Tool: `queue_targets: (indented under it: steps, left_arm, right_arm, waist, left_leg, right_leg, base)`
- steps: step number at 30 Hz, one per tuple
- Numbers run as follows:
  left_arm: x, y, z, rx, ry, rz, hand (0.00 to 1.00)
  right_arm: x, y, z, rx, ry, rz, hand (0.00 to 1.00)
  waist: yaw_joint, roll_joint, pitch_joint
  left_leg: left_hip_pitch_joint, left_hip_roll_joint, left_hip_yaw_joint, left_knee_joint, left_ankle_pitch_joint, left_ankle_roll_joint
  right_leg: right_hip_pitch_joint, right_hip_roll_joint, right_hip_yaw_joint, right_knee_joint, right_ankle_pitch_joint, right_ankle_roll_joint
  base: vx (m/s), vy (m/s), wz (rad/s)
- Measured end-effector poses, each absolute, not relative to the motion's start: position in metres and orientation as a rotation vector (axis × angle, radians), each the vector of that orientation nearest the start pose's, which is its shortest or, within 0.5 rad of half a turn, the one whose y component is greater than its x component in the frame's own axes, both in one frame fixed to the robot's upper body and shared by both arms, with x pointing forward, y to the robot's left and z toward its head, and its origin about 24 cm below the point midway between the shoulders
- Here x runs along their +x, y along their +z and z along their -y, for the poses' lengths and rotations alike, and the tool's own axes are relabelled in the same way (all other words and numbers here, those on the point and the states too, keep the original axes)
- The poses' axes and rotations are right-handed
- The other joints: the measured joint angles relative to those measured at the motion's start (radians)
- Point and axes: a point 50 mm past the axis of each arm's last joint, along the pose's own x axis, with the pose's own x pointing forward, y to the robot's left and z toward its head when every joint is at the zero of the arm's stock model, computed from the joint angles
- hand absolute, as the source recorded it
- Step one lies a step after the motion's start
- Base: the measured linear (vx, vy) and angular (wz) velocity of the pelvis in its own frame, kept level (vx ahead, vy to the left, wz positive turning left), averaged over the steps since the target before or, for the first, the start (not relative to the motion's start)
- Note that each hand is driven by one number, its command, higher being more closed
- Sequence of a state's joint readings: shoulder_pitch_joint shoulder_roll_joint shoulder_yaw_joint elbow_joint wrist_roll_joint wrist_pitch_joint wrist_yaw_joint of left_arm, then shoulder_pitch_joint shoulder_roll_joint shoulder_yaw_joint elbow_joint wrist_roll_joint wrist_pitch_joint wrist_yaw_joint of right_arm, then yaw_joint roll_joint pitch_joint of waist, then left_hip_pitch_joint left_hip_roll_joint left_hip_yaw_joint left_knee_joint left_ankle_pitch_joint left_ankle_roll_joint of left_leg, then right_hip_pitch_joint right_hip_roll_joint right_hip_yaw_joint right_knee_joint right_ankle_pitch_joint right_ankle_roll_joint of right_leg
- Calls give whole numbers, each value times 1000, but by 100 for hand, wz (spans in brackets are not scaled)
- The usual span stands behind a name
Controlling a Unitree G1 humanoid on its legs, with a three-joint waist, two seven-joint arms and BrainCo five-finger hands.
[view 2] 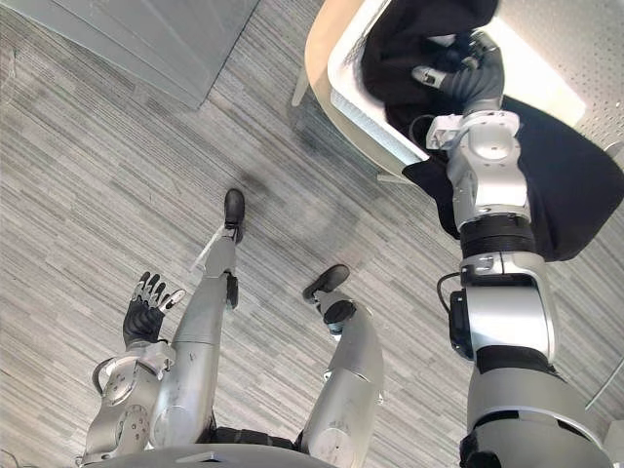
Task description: Pick up the laundry basket with both hands and put the clothes into the washing machine.
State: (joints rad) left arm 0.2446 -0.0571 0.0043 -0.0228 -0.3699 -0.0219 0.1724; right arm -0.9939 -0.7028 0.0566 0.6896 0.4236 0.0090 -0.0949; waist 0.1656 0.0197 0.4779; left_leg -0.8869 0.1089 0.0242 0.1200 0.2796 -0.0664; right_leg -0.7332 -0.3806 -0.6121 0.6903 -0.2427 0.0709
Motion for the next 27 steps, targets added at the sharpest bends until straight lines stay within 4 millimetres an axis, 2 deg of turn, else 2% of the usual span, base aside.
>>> queue_targets:
  steps: [6,12,18,21,25,27]
  left_arm:
    - [200,-8,-162,-406,299,-213,0]
    - [200,-8,-164,-404,320,-211,0]
    - [201,-6,-165,-403,326,-207,0]
    - [201,-6,-164,-397,316,-208,0]
    - [201,-6,-165,-380,301,-211,0]
    - [200,-10,-166,-363,292,-228,0]
  right_arm:
    - [386,241,282,-207,-308,233,100]
    - [386,242,285,-188,-332,230,100]
    - [378,259,299,3,-434,310,100]
    - [371,278,303,97,-470,404,100]
    - [365,296,304,183,-474,484,100]
    - [361,308,298,193,-444,545,100]
  waist:
    - [8,-3,-1]
    - [8,-6,-4]
    - [-5,-8,-5]
    - [-10,-12,-9]
    - [-13,-17,-20]
    - [-20,-17,-28]
  left_leg:
    - [35,-10,-14,-7,5,2]
    - [85,-14,-21,-9,6,3]
    - [182,-32,-19,-43,15,6]
    - [243,-34,5,-71,24,14]
    - [294,-41,6,-77,24,14]
    - [343,-49,8,-87,24,17]
  right_leg:
    - [44,-9,-19,11,-9,1]
    - [107,-15,-36,14,-16,3]
    - [195,-33,-44,19,-29,14]
    - [246,-44,-51,23,-40,21]
    - [298,-54,-54,24,-48,27]
    - [347,-58,-59,17,-49,30]
  base:
    - [59,-21,11]
    - [45,-22,11]
    - [38,-29,13]
    - [20,-39,12]
    - [21,-68,9]
    - [28,-82,8]
